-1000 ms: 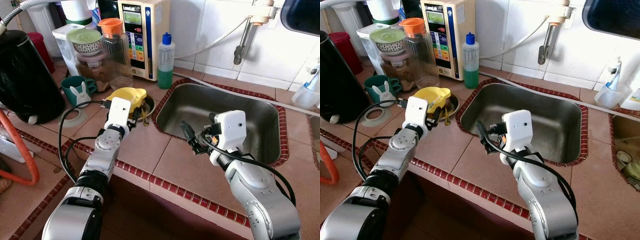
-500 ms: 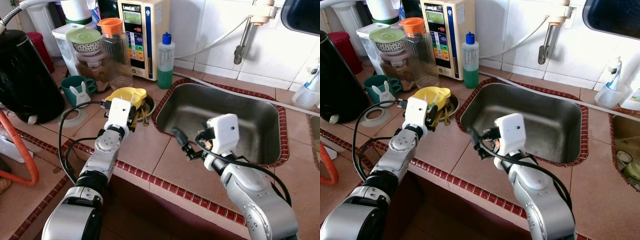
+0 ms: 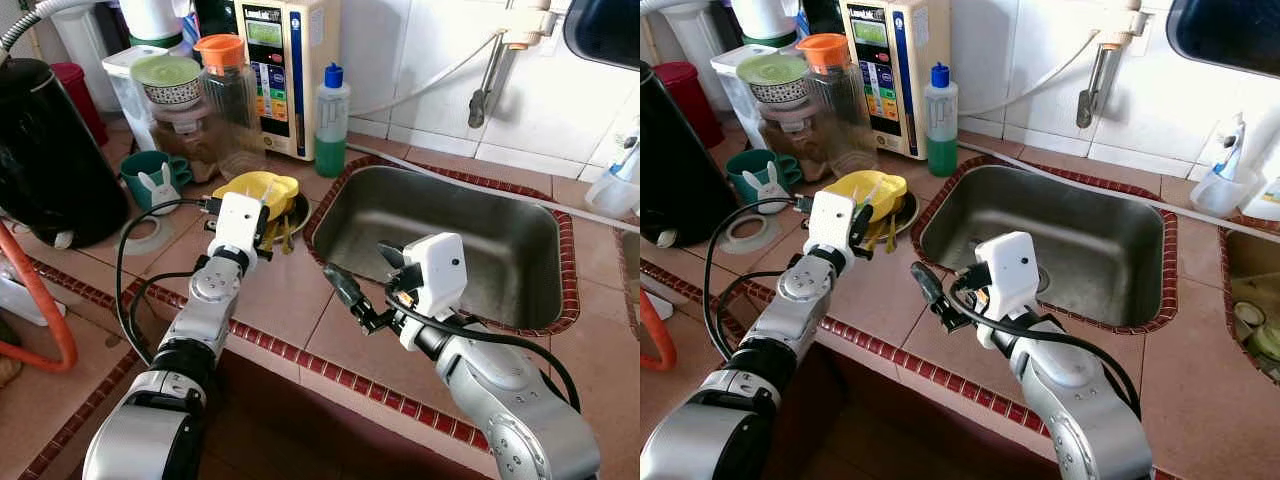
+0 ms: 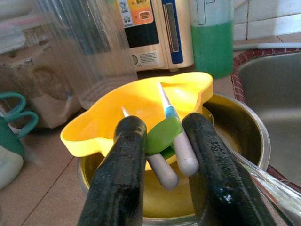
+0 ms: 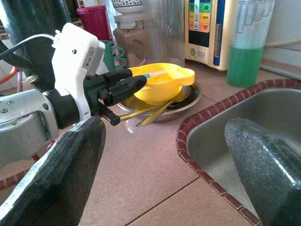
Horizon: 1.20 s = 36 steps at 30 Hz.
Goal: Kitchen organization
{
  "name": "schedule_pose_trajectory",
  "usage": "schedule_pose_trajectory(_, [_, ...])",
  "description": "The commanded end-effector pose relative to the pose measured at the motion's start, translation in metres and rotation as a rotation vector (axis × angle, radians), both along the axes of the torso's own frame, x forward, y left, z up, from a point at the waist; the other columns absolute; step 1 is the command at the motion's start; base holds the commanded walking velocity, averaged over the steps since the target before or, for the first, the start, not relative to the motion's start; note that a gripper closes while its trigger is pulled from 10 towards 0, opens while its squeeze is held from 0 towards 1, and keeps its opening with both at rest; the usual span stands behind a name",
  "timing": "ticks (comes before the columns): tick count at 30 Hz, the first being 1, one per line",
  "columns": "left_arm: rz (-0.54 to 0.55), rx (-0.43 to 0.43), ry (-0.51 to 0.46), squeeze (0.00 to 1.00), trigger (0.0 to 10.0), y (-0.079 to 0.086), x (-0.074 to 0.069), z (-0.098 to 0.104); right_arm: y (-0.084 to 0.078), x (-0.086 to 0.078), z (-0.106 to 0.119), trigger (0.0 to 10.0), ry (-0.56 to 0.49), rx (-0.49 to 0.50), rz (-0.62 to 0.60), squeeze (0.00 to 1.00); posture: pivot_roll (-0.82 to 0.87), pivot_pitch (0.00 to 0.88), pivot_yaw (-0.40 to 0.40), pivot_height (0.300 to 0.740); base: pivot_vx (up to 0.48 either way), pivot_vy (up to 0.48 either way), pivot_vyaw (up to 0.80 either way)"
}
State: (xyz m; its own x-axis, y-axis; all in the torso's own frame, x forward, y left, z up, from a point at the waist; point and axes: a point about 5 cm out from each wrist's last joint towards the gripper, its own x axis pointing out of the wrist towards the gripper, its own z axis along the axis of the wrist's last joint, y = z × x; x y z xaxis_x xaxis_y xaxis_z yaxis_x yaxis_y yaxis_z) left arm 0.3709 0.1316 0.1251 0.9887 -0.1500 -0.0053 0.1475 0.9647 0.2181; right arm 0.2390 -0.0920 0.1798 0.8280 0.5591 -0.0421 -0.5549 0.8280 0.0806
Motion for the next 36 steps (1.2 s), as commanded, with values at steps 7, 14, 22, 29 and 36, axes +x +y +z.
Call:
schedule_pose_trajectory(7, [0.062, 0.045, -0.149, 0.0, 0.0, 0.008, 0.003, 0.025, -0.001, 0.0, 0.003, 10.0, 0.018, 0.053, -0.029, 0.0, 0.04, 0.028, 0.033, 0.74, 0.0, 0.0, 0.0])
schedule_pose_trajectory(14, [0.07, 0.045, -0.227, 0.0, 0.0, 0.01, -0.001, 0.035, -0.004, 0.005, 0.003, 10.0, 0.036, 0.091, -0.064, 0.0, 0.05, 0.029, 0.033, 0.74, 0.0, 0.0, 0.0])
schedule_pose_trajectory(22, [0.037, 0.026, -0.369, 0.0, 0.4, 0.007, -0.003, 0.066, -0.02, 0.017, 0.006, 10.0, 0.037, 0.178, -0.244, 0.0, 0.05, 0.021, 0.034, 0.74, 0.0, 0.0, 0.0])
schedule_pose_trajectory(29, [-0.175, -0.371, -0.362, 0.0, 1.1, -0.03, 0.002, 0.105, -0.038, 0.031, 0.009, 10.0, 0.069, 0.376, -0.387, 0.0, 0.06, 0.009, 0.035, 0.74, 0.0, 0.0, 0.0])
schedule_pose_trajectory(36, [-0.419, -0.743, -0.254, 0.0, 0.4, -0.072, -0.012, 0.123, -0.042, 0.034, 0.012, 10.0, 0.085, 0.454, -0.395, 0.0, 0.06, 0.008, 0.035, 0.74, 0.0, 0.0, 0.0])
